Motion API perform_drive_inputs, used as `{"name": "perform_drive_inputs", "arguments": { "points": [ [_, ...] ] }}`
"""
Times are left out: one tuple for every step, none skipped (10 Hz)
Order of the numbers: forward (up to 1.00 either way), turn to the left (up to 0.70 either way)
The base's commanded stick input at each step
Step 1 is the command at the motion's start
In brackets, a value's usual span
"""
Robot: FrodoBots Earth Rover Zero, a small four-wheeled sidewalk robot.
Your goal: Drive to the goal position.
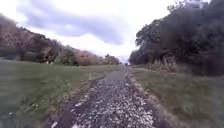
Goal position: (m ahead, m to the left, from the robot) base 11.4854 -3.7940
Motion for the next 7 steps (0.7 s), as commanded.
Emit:
{"name": "perform_drive_inputs", "arguments": {
  "points": [
    [0.60,-0.15],
    [0.60,-0.15],
    [0.60,-0.14],
    [0.60,-0.08],
    [0.60,-0.03],
    [0.60,0.00],
    [0.60,0.00]
  ]
}}
